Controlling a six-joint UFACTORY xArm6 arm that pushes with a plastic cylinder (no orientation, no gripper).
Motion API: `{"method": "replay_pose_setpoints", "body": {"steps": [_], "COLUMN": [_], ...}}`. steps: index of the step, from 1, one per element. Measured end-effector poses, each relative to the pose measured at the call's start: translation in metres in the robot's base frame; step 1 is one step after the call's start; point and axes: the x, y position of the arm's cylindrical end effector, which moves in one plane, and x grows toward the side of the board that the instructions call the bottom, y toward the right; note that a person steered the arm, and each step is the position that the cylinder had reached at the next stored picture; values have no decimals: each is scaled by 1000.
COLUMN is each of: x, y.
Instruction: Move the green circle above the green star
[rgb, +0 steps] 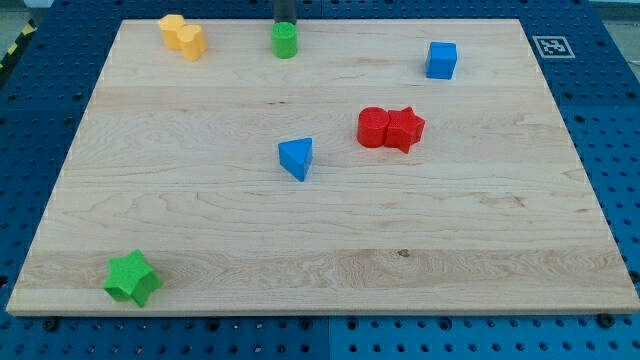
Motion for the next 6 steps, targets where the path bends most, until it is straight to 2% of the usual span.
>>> {"method": "replay_pose_setpoints", "body": {"steps": [2,6], "x": [3,99], "y": [3,-6]}}
